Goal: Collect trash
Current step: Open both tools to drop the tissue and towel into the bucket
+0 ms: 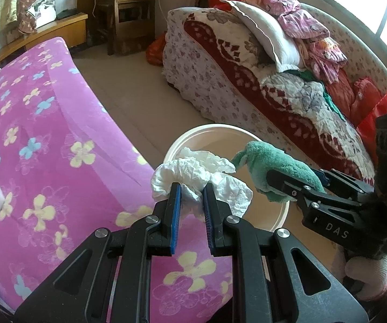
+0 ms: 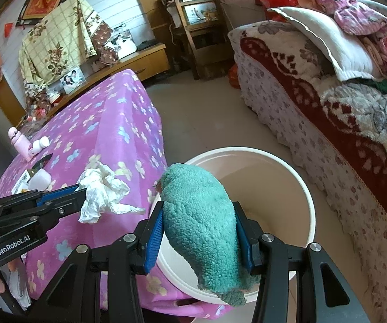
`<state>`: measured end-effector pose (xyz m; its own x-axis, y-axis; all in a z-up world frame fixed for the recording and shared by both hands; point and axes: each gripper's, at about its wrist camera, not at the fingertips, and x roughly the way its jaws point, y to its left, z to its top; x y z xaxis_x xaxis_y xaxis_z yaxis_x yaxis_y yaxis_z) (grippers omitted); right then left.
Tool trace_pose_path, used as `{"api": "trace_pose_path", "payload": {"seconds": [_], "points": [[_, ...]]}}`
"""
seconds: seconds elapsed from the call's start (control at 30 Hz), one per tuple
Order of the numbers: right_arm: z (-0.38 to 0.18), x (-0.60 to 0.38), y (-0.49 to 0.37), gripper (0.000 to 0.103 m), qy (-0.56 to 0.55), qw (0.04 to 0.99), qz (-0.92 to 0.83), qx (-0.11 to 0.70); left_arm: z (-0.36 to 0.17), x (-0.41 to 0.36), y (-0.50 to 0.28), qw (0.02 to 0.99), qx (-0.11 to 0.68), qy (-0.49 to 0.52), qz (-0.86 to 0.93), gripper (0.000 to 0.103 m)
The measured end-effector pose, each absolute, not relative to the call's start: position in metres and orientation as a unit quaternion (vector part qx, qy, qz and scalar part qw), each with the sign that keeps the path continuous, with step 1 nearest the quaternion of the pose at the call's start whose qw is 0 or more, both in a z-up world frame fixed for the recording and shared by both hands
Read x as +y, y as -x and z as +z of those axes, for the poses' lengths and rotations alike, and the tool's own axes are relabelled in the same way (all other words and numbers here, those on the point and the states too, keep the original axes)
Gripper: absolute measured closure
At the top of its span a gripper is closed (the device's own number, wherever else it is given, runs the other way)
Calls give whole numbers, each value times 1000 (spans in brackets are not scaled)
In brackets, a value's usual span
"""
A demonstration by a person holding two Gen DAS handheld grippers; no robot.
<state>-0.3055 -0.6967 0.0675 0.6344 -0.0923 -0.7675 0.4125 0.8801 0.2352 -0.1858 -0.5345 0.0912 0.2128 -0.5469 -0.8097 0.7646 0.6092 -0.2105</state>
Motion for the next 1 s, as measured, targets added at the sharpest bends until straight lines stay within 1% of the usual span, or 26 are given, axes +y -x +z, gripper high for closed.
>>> {"api": "trace_pose_path", "payload": {"seconds": [0.17,0.27,0.3,0.37,0.4,0.43,0.77,1.0], "points": [[60,-707,309,56,-210,875,-157,407,84,-546,188,759,468,-119,-436,89],[55,-713,309,53,-216,869,-169,412,82,-550,191,752,471,-118,-446,87],[54,-715,309,52,-219,868,-172,411,81,-551,191,750,472,-120,-446,85],[52,-720,311,47,-227,867,-178,407,80,-552,193,749,473,-120,-448,75],[51,-721,311,41,-229,865,-180,408,80,-551,192,748,475,-117,-448,68],[50,-722,312,38,-231,865,-181,408,80,-550,192,748,477,-115,-447,65],[48,-706,307,37,-223,864,-168,419,87,-535,191,758,473,-112,-434,65],[56,-685,299,37,-208,870,-153,421,95,-510,188,780,458,-117,-411,65]]}}
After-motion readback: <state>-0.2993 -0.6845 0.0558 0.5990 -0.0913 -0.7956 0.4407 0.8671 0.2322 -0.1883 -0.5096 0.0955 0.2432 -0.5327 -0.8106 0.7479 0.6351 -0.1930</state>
